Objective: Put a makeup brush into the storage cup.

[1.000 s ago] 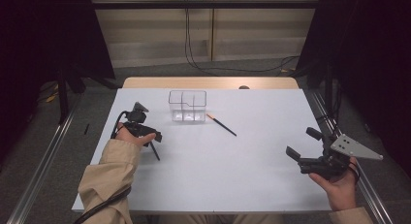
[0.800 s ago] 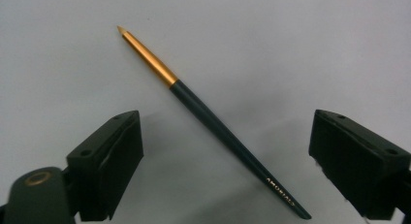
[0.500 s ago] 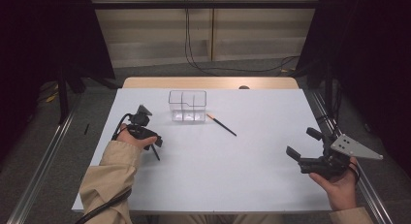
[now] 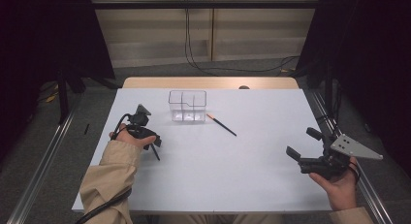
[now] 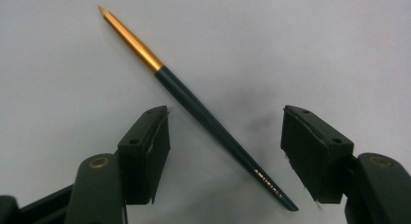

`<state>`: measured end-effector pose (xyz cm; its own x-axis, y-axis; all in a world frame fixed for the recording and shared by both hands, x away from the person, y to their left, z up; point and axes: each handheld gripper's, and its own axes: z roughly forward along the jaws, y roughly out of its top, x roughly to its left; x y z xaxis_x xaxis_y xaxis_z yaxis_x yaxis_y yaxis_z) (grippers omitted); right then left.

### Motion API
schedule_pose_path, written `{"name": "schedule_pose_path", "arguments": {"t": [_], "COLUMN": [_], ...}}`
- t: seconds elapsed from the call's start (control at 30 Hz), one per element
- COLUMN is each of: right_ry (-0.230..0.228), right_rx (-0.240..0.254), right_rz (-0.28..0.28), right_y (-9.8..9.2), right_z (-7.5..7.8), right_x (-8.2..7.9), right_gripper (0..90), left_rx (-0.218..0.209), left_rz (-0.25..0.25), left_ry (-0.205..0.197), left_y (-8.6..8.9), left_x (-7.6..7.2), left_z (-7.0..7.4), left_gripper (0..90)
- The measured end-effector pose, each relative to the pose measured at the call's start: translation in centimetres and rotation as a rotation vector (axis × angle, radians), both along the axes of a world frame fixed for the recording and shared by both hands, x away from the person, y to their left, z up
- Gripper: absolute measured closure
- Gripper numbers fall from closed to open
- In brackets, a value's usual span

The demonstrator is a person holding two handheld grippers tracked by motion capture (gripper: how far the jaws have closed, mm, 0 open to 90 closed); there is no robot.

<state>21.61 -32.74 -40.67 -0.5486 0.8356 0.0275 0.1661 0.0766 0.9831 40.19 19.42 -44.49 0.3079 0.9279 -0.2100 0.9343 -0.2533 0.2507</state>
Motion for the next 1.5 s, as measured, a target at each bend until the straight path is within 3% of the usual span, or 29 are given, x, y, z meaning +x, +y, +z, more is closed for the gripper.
{"name": "schedule_pose_path", "arguments": {"t": [0.5,1.1,1.33,1.5], "right_ry": [-0.001,0.0,0.001,0.0], "right_rx": [0.0,0.004,-0.001,-0.007], "right_rz": [0.003,0.005,0.005,0.003], "right_y": [0.1,-0.1,0.0,-0.1], "right_z": [0.0,-0.1,-0.1,-0.2], "right_x": [0.0,0.1,0.1,0.1], "right_gripper": [1.8,1.8,1.9,1.9], "left_rx": [0.009,0.1,0.117,0.147], "left_rz": [0.065,0.171,0.179,0.18], "left_ry": [-0.034,-0.074,-0.052,-0.06], "left_y": [0.3,0.5,0.2,0.0], "left_x": [1.1,2.7,3.0,3.0], "left_z": [0.2,-0.1,0.0,-0.1], "left_gripper": [44.2,56.7,63.9,70.0]}}
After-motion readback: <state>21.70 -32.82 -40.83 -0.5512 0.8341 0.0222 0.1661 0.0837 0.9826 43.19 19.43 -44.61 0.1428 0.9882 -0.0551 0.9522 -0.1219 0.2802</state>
